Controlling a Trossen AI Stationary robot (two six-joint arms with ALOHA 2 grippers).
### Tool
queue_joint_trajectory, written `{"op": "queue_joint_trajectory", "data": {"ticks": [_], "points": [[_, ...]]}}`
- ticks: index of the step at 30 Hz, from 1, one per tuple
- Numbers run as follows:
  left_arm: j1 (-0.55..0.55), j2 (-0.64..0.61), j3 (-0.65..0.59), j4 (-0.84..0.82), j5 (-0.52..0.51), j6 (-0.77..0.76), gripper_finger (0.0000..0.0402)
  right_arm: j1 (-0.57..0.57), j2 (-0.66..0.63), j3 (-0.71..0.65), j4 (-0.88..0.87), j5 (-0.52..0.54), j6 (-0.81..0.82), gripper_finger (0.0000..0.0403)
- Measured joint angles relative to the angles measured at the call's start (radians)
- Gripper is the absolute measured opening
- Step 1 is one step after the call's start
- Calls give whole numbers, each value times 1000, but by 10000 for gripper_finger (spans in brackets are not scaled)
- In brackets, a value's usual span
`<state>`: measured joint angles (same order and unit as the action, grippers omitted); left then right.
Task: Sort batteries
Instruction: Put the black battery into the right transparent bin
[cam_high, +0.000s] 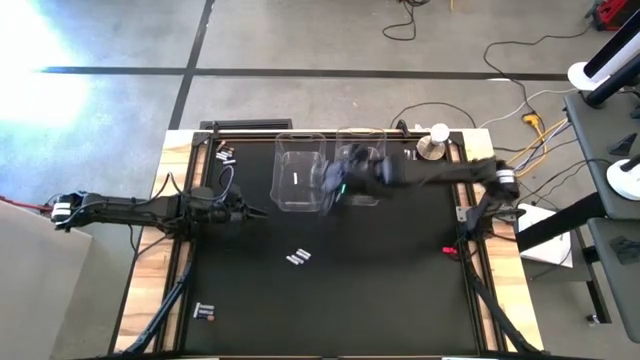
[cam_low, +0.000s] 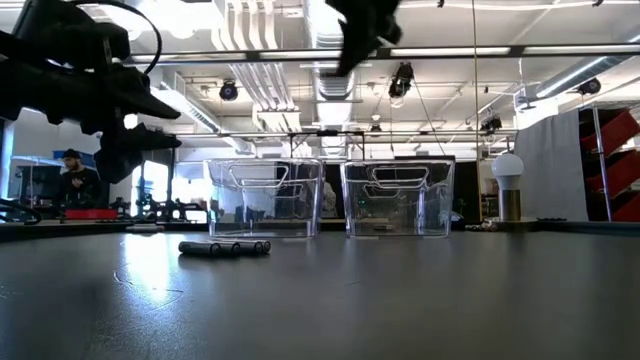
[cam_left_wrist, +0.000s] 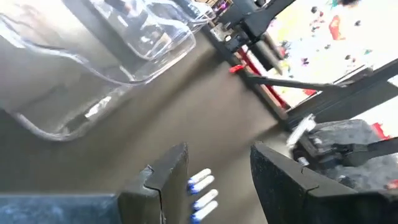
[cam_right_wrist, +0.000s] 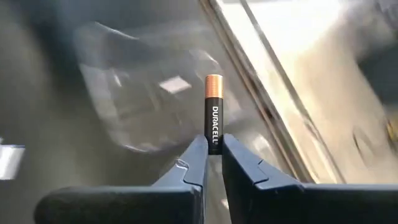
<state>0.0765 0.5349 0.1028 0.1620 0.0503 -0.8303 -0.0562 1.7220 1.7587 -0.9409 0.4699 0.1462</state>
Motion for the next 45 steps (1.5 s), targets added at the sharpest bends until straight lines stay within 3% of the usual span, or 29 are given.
{"op": "queue_joint_trajectory", "data": {"ticks": [5,10,15,27,45], "points": [[-2,-8,0,136,114,-17,155,-162,-38,-77,-50,-168,4,24],[-2,-24,0,399,241,-17,155,-277,-4,-187,-25,-328,16,23],[-1,-31,0,579,257,-17,155,-360,84,-216,-25,-360,59,23],[0,-33,0,672,247,-27,155,-427,260,-186,-50,-450,78,23],[-1,-45,0,786,265,-20,155,-431,299,-177,-53,-451,80,71]]}}
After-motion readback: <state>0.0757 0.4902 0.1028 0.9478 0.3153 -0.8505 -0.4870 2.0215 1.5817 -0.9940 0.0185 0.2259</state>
